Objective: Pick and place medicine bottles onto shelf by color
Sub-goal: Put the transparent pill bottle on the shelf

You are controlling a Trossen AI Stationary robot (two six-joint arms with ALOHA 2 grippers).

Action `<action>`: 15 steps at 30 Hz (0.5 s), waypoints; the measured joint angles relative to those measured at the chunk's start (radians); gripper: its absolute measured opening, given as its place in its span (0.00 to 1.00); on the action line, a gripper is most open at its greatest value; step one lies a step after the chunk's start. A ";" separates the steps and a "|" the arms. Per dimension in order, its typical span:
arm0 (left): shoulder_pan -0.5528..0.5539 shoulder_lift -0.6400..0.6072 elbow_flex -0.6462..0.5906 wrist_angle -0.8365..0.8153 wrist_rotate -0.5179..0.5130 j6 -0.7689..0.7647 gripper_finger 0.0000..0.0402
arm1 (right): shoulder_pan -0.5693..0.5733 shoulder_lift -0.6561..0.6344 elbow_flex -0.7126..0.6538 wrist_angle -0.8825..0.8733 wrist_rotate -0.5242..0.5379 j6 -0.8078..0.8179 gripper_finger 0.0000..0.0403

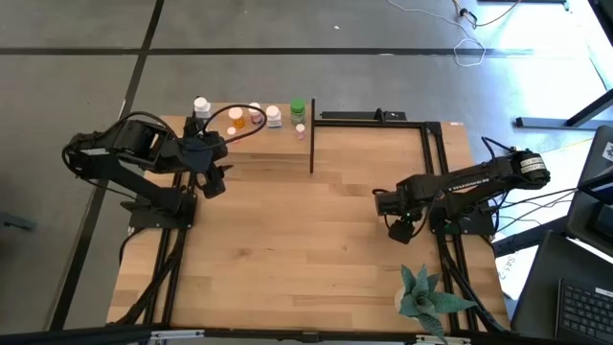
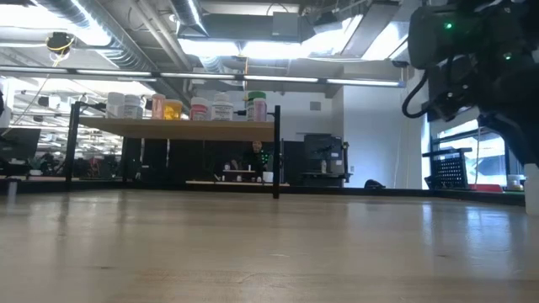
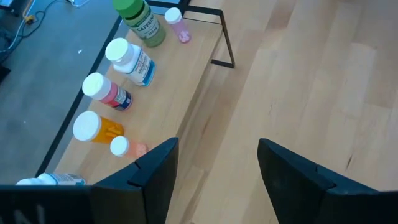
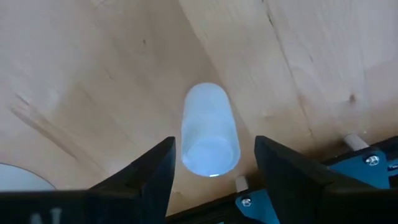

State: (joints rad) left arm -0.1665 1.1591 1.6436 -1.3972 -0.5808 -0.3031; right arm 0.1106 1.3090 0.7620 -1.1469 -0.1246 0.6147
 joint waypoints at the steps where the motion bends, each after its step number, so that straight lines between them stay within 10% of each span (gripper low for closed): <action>1: 0.000 0.000 0.000 0.000 0.000 0.000 0.53 | 0.002 0.000 0.000 0.000 -0.001 0.007 0.55; 15: 0.000 0.000 0.000 0.000 0.000 -0.001 0.53 | 0.025 0.000 -0.109 0.054 -0.004 0.058 0.55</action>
State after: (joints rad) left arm -0.1665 1.1591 1.6436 -1.3968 -0.5812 -0.3042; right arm 0.1356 1.3090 0.6533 -1.0927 -0.1284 0.6727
